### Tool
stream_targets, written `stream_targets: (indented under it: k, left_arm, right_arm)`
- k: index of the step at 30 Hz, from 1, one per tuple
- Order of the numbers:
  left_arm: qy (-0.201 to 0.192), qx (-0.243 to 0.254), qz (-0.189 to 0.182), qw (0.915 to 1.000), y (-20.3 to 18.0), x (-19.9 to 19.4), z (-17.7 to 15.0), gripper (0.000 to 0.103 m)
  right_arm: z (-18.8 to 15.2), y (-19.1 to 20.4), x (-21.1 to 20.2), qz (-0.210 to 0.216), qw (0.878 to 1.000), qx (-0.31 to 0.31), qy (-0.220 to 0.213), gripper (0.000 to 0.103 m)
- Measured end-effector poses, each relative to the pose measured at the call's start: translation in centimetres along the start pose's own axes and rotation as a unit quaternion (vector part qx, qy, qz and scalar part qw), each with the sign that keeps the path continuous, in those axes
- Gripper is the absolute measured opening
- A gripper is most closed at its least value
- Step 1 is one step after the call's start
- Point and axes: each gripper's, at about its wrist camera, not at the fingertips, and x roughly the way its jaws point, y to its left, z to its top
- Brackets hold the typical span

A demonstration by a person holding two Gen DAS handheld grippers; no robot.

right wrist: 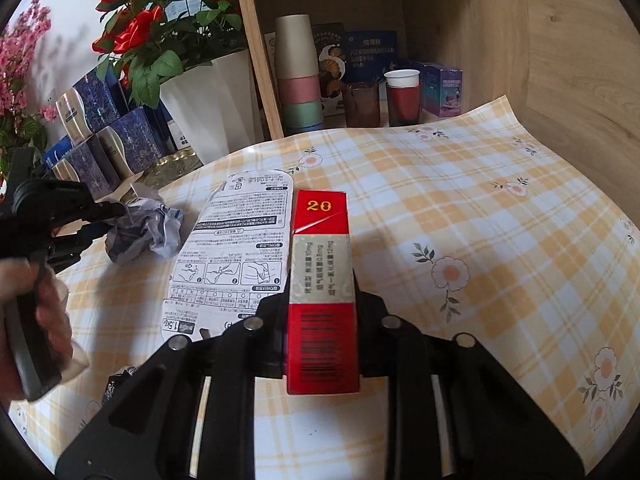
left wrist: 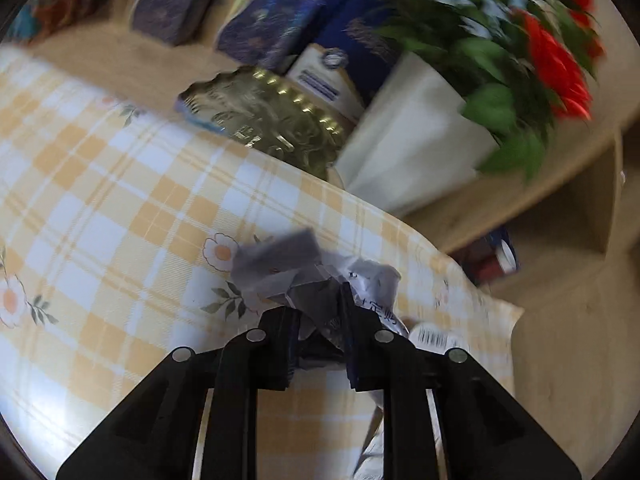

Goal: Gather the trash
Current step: 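Grasp the crumpled silver foil with the left tool while the right tool grasps the red cigarette box, then carry the foil over the brown bin and open the left tool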

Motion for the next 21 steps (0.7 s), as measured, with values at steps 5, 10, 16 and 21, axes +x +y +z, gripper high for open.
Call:
stream_targets:
  k: [5,10,16,21]
  left_arm:
    - [-0.013,0.063,-0.006,0.9979,-0.4,-3.6,-0.8,0.012]
    - [-0.024,0.119,-0.017,0.9924,-0.9,-10.0,-2.3,0.01]
    - [-0.069,0.14,-0.045,0.9867,-0.2,-21.6,-5.5,0.009]
    - [-0.058,0.187,-0.051,0.9792,0.7,-29.8,-10.3,0.009]
  right_arm:
    - [0.0,0.2,-0.1,0.003,1.0,-0.006,-0.003,0.025]
    - [0.0,-0.2,-0.2,0.001,1.0,0.0,-0.001,0.025]
    - [-0.1,0.0,-1.0,0.036,0.999,-0.012,-0.015,0.025]
    - [0.6,0.6,-3.3,0.059,0.997,-0.037,-0.015,0.025]
